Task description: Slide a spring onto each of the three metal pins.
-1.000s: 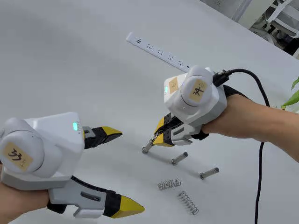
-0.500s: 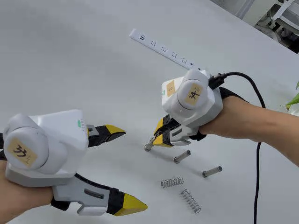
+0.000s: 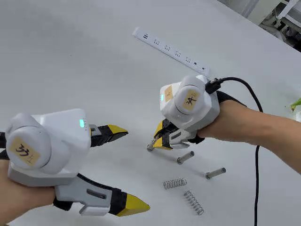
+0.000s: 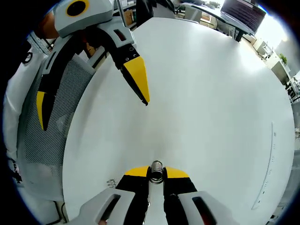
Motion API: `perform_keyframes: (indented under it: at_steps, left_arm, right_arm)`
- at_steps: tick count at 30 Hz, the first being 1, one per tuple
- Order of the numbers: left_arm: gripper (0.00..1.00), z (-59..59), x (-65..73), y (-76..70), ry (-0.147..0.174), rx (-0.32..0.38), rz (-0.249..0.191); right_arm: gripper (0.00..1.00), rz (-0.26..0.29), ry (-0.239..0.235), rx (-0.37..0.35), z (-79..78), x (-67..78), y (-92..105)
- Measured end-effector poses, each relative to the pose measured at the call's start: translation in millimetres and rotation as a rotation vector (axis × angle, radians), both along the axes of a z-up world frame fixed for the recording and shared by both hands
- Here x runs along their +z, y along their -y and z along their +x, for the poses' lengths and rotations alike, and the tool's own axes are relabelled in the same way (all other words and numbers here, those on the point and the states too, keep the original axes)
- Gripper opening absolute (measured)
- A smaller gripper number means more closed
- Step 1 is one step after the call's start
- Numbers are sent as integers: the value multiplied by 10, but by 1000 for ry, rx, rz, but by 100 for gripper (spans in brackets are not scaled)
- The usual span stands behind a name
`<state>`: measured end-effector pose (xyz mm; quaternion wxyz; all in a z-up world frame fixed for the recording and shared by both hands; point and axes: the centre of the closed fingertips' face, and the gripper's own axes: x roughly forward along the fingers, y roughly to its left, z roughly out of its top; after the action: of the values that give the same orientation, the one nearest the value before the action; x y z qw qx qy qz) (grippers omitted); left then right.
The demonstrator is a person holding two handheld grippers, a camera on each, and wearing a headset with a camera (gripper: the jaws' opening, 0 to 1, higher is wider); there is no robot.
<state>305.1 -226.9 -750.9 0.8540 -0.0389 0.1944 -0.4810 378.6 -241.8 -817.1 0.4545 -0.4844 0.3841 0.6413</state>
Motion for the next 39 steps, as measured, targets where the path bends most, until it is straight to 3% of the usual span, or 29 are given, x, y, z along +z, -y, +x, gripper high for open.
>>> perform_keyframes:
  at_steps: [25, 39]
  left_arm:
    - [85, -8, -4, 10, -4, -5, 3]
    - [85, -15, 29, 15, 2, -14, 19]
  right_arm:
    - [9, -5, -10, -5, -22, -106, -2]
    - [19, 43, -17, -59, -2, 11, -3]
